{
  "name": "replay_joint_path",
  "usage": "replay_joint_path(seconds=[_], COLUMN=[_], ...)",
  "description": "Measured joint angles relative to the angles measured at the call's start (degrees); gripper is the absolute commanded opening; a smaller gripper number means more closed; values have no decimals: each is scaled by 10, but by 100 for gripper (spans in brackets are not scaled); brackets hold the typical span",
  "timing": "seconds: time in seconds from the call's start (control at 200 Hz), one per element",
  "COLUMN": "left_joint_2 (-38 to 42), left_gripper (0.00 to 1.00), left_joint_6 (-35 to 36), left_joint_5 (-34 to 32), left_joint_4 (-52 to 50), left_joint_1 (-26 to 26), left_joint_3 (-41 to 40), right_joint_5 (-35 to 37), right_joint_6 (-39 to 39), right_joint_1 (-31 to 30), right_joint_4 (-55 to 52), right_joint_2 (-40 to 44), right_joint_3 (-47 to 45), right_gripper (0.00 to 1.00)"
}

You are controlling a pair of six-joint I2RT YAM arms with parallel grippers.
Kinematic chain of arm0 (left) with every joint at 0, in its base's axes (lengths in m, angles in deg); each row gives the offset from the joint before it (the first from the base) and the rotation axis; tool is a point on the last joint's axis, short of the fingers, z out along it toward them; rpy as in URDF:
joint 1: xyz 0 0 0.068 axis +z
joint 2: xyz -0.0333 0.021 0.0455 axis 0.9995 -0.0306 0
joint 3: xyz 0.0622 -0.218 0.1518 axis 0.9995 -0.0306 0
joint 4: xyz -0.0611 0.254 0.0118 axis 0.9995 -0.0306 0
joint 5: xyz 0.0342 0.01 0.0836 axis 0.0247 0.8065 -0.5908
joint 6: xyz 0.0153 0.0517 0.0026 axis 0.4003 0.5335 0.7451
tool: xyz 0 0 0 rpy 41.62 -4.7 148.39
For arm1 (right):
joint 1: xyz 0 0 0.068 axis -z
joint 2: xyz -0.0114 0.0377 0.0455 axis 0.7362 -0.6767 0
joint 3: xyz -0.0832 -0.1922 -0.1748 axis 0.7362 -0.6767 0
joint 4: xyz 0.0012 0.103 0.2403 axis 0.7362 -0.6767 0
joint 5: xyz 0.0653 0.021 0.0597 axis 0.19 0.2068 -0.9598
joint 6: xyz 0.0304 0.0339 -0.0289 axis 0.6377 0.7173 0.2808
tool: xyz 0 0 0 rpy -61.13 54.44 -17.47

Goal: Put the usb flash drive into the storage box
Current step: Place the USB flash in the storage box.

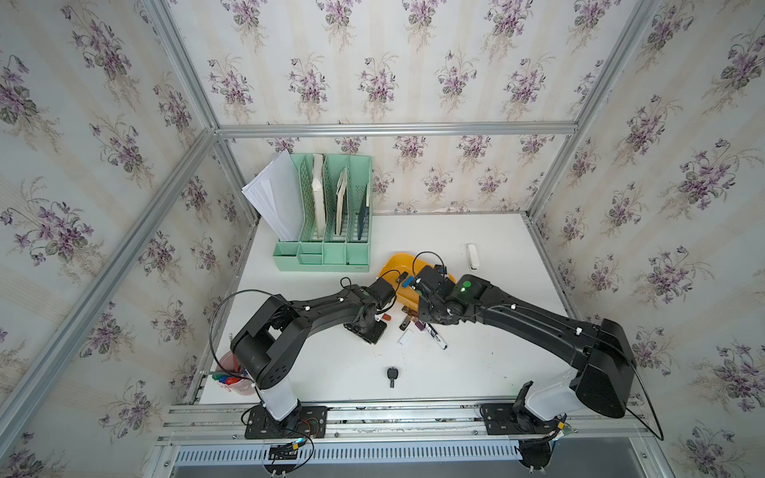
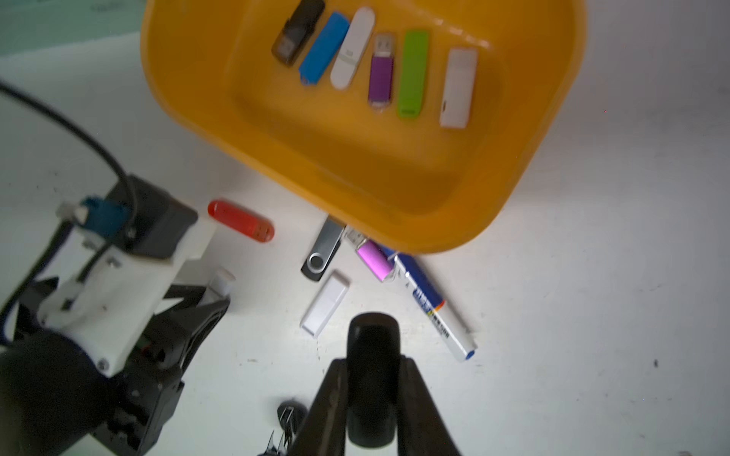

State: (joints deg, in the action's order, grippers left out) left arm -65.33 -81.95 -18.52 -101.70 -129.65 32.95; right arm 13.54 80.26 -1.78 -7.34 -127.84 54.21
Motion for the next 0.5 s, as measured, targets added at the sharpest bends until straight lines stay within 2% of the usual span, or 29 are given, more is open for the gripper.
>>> replay_joint_path(seconds=[0.255, 0.499], left_joint_2=[-17, -28], left_gripper=[29, 29], left_joint_6=[-12, -14], left_joint_5=[8, 9], left_joint_4=[-17, -26], left_joint_1=[3, 5], left_joint_3=[17, 24], right_joint_5=[-12, -34], right_joint_6=[-105, -168], right_joint_1=[100, 145], right_joint_4=[8, 39], right_joint_2=[-66, -139], right_joint_3=[72, 101], right_gripper=[17, 16])
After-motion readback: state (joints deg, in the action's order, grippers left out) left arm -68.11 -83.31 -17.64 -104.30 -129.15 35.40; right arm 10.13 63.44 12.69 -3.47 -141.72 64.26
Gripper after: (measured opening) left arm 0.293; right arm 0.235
